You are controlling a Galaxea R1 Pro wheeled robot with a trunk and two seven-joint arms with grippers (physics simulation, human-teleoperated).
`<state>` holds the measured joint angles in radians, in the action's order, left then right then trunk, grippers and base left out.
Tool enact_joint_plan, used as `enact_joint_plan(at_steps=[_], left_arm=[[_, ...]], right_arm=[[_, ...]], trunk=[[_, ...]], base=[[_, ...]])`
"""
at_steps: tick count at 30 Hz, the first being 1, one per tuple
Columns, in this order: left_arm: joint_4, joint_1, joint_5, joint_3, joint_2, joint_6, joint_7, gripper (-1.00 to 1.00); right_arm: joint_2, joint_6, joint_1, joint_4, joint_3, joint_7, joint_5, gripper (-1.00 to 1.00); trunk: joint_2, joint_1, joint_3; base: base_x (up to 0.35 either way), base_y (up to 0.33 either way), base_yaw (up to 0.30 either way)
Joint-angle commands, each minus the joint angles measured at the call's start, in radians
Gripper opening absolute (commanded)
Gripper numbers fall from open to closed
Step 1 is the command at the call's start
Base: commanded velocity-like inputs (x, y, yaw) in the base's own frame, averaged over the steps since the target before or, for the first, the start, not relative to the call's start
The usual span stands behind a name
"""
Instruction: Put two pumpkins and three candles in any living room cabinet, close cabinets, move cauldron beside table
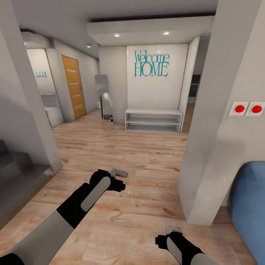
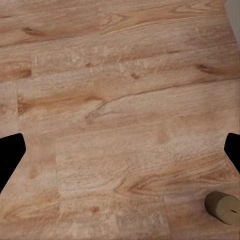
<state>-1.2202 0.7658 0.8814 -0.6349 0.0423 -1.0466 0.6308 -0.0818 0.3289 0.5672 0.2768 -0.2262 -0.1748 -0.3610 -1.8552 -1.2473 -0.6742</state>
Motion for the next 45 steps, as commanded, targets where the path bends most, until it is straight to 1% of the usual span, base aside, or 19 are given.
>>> enact_joint_plan(at_steps=[1,15,22,25,45], left_arm=[[0.000,0.001,0.010,-0.002,0.001,-0.001,0.010,1.00],[0.000,0.001,0.007,-0.003,0.001,-0.001,0.012,1.00],[0.000,0.001,0.007,-0.003,0.001,-0.001,0.012,1.00],[0.000,0.001,0.007,-0.003,0.001,-0.001,0.012,1.00],[0.002,0.001,0.005,-0.003,0.001,-0.001,0.012,1.00]], right_arm=[[0.001,0.004,0.000,0.002,-0.008,-0.008,-0.010,1.00],[0.006,0.003,0.000,0.001,-0.008,-0.008,-0.010,1.00],[0.022,0.004,0.000,0.001,-0.008,-0.008,-0.010,1.00],[0.025,0.004,0.000,0.001,-0.007,-0.008,-0.011,1.00],[0.027,0.002,0.000,-0.009,-0.005,-0.008,-0.011,1.00]], trunk=[[-0.008,-0.004,-0.004],[-0.106,-0.058,-0.048],[-0.155,-0.084,-0.070],[-0.176,-0.096,-0.079],[-0.316,-0.173,-0.142]], base=[[0.000,0.000,0.000],[0.000,0.000,0.000],[0.000,0.000,0.000],[0.000,0.000,0.000],[0.000,0.000,0.000]])
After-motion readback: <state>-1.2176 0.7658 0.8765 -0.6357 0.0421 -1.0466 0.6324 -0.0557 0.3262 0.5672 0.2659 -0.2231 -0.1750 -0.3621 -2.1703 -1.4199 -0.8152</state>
